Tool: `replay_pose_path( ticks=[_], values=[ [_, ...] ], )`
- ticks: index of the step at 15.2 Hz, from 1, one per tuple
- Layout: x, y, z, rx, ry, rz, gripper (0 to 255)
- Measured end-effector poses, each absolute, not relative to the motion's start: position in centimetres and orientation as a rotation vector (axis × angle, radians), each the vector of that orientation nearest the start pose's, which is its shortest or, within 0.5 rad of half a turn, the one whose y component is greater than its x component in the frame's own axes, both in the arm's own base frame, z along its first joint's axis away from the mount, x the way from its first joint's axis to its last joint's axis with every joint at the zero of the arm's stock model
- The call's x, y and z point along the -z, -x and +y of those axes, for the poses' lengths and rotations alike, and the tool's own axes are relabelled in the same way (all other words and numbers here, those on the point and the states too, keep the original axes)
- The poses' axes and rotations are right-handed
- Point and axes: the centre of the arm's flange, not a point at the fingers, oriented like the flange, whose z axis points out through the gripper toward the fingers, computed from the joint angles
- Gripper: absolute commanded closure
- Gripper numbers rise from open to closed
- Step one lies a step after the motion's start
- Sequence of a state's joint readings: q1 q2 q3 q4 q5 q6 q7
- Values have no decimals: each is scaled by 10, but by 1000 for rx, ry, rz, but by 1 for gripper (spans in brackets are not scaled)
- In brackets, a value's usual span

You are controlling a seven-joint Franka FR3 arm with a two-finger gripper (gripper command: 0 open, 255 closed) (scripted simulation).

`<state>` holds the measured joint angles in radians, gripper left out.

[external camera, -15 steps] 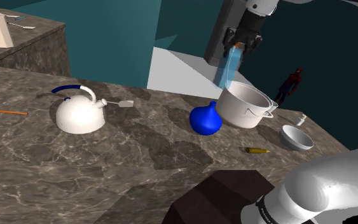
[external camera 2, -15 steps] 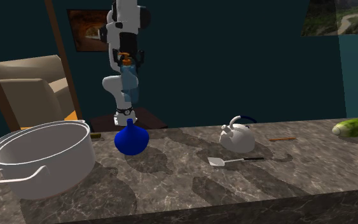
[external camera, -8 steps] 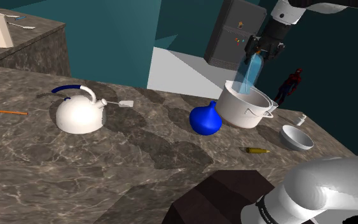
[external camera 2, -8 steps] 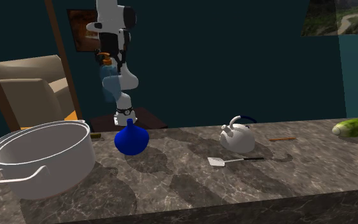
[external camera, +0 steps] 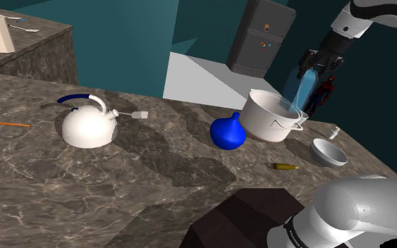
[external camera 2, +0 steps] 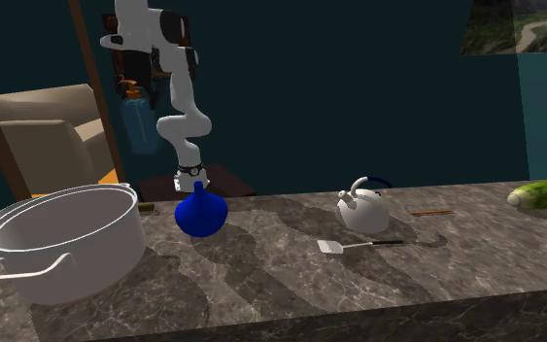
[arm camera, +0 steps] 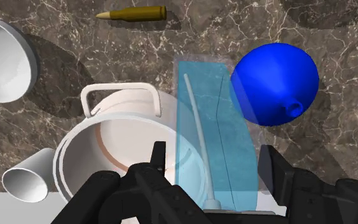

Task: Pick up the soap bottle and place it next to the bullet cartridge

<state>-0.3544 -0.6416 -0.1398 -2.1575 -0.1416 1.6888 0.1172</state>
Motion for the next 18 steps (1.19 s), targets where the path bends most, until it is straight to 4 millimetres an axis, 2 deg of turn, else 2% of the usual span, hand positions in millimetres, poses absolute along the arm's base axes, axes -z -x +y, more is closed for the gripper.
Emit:
replay_pose_path(
  ticks=[9,14,18],
  values=[
    [-645,-220,-287,250,3081,929,255],
    [-651,-178,-338,249,3081,930,255],
    [-649,-144,-368,251,3081,928,255]
  ],
)
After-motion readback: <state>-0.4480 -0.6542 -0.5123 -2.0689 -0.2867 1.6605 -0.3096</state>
